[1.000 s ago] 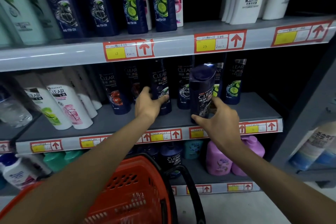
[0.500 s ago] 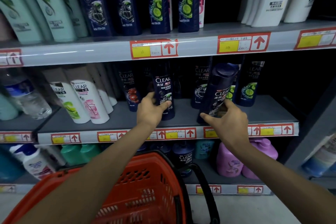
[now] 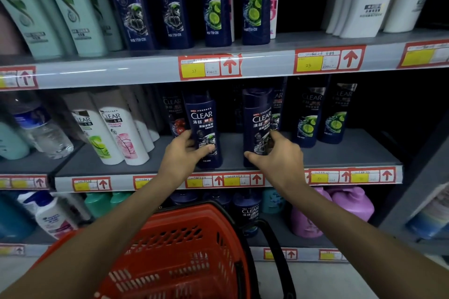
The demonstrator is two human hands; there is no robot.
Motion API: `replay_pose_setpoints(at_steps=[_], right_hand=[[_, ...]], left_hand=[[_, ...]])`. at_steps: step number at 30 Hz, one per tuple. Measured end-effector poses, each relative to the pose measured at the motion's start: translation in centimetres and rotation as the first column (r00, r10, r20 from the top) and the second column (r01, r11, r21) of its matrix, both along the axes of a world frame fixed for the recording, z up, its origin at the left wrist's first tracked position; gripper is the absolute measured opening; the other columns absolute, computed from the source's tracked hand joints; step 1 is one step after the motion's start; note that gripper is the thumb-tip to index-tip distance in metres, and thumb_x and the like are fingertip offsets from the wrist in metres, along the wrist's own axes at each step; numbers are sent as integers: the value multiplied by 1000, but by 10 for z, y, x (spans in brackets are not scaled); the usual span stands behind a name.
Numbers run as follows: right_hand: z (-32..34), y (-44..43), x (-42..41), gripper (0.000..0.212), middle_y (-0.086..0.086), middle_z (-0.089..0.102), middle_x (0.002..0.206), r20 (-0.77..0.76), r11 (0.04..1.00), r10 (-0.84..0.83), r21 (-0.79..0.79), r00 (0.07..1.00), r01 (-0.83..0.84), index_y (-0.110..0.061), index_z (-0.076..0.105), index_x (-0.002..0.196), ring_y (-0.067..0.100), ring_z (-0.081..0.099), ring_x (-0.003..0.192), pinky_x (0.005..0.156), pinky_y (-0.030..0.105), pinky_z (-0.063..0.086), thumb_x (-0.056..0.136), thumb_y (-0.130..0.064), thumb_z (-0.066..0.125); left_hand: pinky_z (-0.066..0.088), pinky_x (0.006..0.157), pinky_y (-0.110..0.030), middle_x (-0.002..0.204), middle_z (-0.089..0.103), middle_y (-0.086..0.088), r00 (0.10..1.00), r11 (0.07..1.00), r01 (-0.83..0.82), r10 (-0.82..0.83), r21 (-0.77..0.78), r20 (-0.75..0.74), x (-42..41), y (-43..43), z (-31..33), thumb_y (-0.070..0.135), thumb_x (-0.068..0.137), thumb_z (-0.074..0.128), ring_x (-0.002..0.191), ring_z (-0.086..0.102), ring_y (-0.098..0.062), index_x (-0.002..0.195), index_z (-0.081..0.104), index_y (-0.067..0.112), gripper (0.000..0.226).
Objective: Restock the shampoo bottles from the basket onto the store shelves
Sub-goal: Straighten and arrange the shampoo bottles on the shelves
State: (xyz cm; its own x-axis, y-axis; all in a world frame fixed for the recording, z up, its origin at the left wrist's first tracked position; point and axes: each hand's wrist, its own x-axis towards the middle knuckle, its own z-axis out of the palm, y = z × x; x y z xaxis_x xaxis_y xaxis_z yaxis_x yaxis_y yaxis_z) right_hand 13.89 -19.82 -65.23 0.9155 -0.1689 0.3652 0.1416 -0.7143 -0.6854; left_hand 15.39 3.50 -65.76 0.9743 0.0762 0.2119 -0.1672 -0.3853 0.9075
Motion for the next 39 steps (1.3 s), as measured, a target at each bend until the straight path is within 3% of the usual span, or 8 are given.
replay_pose_setpoints(at_steps=[6,8,12,15,18,28,34,39], right_hand=[[-3,0,-1,41,-6,69,79,-16,994,-92,63,996,92,-22,63,97,19,66,76,66,31,53,73,-48,83],[-3,-5,-3,41,-7,71,81,-12,991,-107,82,994,108,-22,64,99,18,67,76,65,30,52,73,-48,84],[-3,-16,-6,38,-10,70,79,0,989,-131,74,991,131,-22,65,98,16,65,75,63,26,42,75,-46,84],[-4,-23,-5,38,-11,71,79,-1,988,-130,79,992,130,-24,65,97,14,66,75,63,26,44,75,-47,84],[-5,-27,-2,37,-12,72,81,-1,989,-128,80,992,128,-25,65,96,13,67,77,65,26,45,74,-48,84],[-7,-28,1,39,-12,73,84,17,993,-117,29,993,116,-26,68,103,13,68,82,71,25,47,75,-48,84],[-6,-31,0,40,-11,74,86,20,992,-120,32,993,119,-24,68,104,13,68,82,69,23,43,75,-47,85],[-6,-31,0,40,-13,73,87,22,993,-112,44,993,111,-25,68,105,11,68,84,70,23,45,75,-47,85]], left_hand=[[53,75,-7,111,68,13,1000,999,-6,7,-51,13,13,-29,-3,19,92,76,104,68,-4,134,56,17,47],[53,80,-11,113,67,13,1000,998,-24,24,-56,7,24,-44,-4,22,93,76,102,67,-4,128,52,20,43],[55,98,-38,120,65,4,997,997,-75,75,-6,25,50,-69,-11,32,91,77,110,65,-15,133,49,14,54],[51,93,-32,120,60,2,994,994,-108,108,32,18,64,-80,-13,37,93,74,110,60,-16,139,49,11,59],[53,98,-40,134,60,-10,987,985,-161,160,57,22,77,-87,-16,44,93,73,120,61,-25,142,51,6,67],[58,92,-44,122,70,-9,940,940,-342,342,0,-17,93,-106,-15,55,81,80,112,66,-26,130,63,8,70],[57,89,-42,121,65,-6,933,930,-356,358,88,-15,89,-109,-25,30,87,80,107,65,-27,132,59,11,53],[52,78,-33,114,72,5,900,901,-412,425,135,-95,84,-107,-24,42,88,79,105,67,-21,123,67,20,43]])
